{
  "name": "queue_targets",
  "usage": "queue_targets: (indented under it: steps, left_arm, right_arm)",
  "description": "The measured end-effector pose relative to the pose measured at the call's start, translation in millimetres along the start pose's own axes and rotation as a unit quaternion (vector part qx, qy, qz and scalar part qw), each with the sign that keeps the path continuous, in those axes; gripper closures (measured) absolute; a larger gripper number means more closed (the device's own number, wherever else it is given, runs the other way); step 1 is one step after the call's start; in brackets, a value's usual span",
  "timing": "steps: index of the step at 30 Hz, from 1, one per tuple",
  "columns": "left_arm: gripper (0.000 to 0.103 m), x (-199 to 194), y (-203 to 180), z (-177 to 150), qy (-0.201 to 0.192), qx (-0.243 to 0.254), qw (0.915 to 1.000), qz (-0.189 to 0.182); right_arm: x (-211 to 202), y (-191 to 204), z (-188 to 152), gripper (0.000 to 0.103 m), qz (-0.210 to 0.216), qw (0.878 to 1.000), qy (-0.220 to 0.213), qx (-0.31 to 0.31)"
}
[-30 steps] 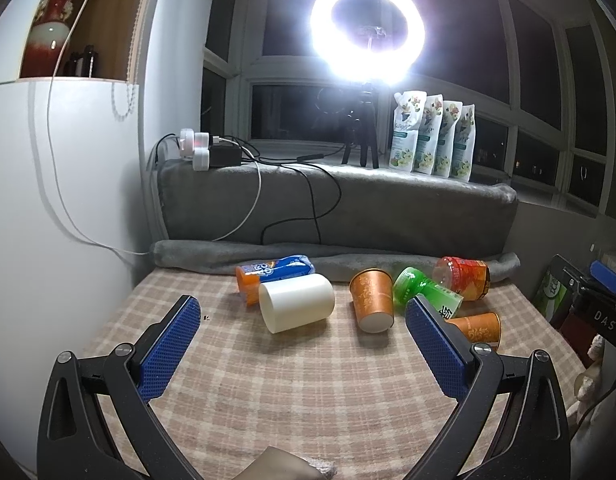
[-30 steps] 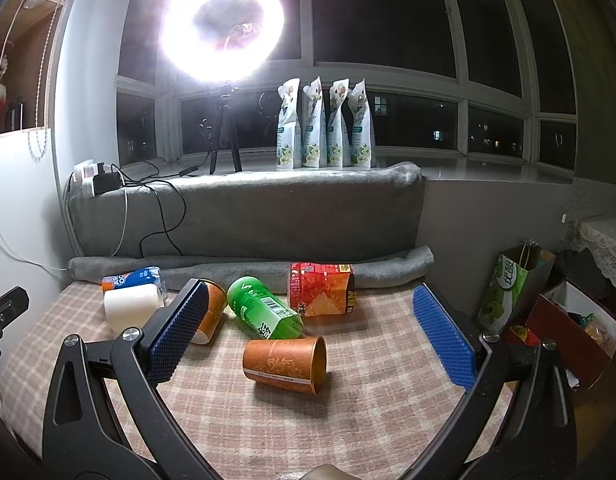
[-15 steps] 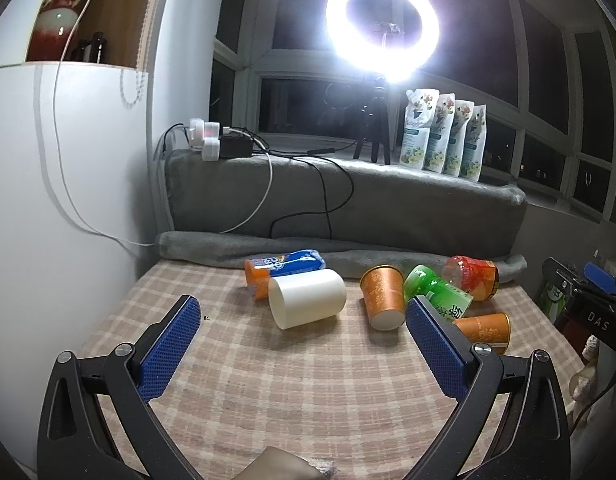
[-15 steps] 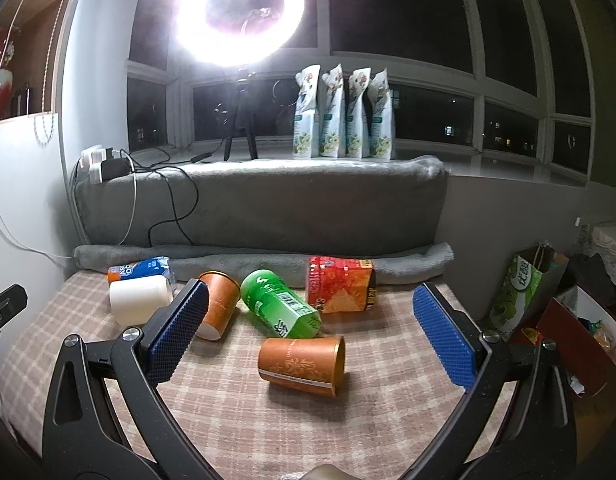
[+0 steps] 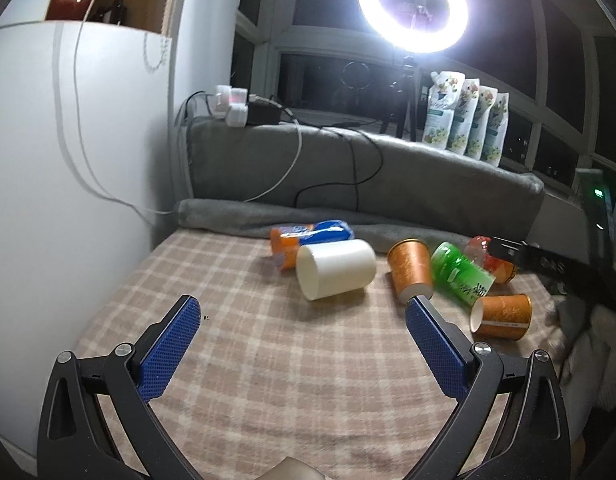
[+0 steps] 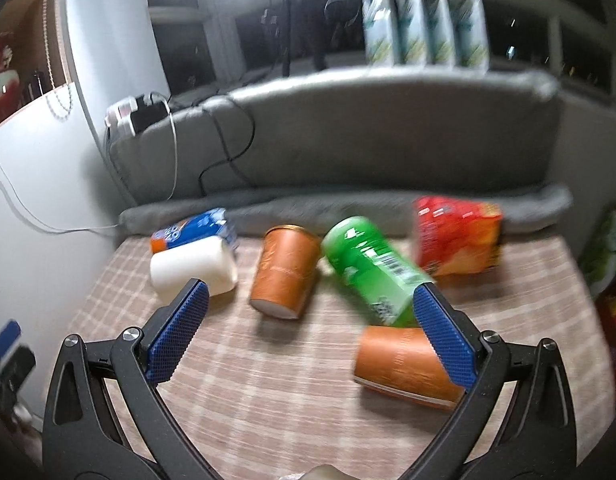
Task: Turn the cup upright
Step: 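Reach the right gripper to the upside-down orange cup and close on it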
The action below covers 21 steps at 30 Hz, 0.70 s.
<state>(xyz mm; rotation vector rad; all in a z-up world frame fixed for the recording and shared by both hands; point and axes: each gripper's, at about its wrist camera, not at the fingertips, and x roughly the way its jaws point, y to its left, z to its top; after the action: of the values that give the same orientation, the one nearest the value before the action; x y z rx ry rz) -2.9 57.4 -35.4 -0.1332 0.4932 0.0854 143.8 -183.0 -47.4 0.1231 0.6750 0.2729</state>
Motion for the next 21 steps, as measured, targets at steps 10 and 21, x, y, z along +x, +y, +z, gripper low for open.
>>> queue_targets:
  steps: [10,21]
  left_arm:
    - [0.001,-2.0,23.3,-8.0,0.015,-0.021,0.9995,0.017]
    - [0.001,-4.8,33.9,-7.7,0.014,-0.032,0.9991,0.023]
  right_arm:
    - [85.4,14.3,20.3,0.017,0.056,0.99,0.13,0.021]
    - [149.5,11.8,17.6,0.027,0.033,0.975,0.212,0.048]
